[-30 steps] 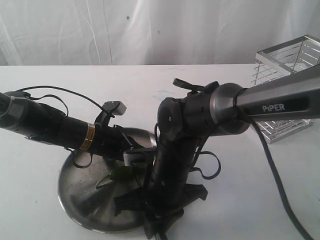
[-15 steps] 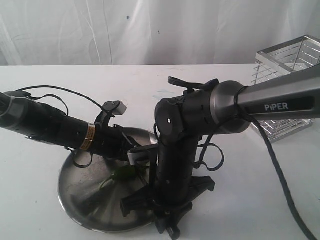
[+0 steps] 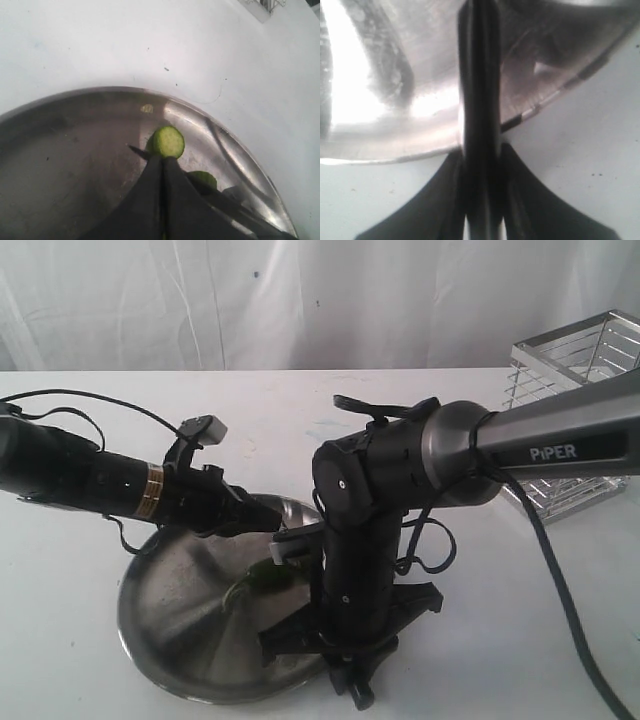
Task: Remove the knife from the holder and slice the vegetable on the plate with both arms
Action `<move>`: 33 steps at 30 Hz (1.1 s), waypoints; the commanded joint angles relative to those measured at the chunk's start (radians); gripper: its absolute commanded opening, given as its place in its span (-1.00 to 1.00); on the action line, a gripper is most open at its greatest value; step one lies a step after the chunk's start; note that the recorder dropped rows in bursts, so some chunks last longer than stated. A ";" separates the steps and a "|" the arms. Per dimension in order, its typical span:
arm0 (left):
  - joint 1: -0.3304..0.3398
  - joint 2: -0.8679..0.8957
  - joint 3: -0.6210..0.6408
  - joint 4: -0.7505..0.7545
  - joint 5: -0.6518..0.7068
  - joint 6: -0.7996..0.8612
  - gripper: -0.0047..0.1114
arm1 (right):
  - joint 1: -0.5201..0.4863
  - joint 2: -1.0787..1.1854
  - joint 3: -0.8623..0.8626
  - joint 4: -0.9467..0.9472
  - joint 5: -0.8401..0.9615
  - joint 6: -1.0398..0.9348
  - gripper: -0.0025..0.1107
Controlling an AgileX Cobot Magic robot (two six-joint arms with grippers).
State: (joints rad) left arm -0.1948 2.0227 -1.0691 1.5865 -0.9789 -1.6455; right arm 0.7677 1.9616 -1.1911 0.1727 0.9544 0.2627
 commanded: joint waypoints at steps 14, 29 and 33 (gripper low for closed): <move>-0.017 -0.008 0.013 -0.016 -0.071 0.032 -0.92 | -0.010 0.005 0.006 0.118 0.069 -0.134 -0.96; -0.017 -0.008 0.089 -0.004 0.101 0.057 -0.92 | -0.010 0.005 0.006 0.149 0.039 -0.156 -0.96; -0.017 -0.008 0.114 -0.034 0.128 0.085 -0.92 | -0.010 0.005 0.006 0.149 0.039 -0.156 -0.96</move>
State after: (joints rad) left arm -0.2089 2.0145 -0.9802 1.5452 -0.9229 -1.5873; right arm 0.7610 1.9674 -1.1890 0.3239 1.0062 0.1122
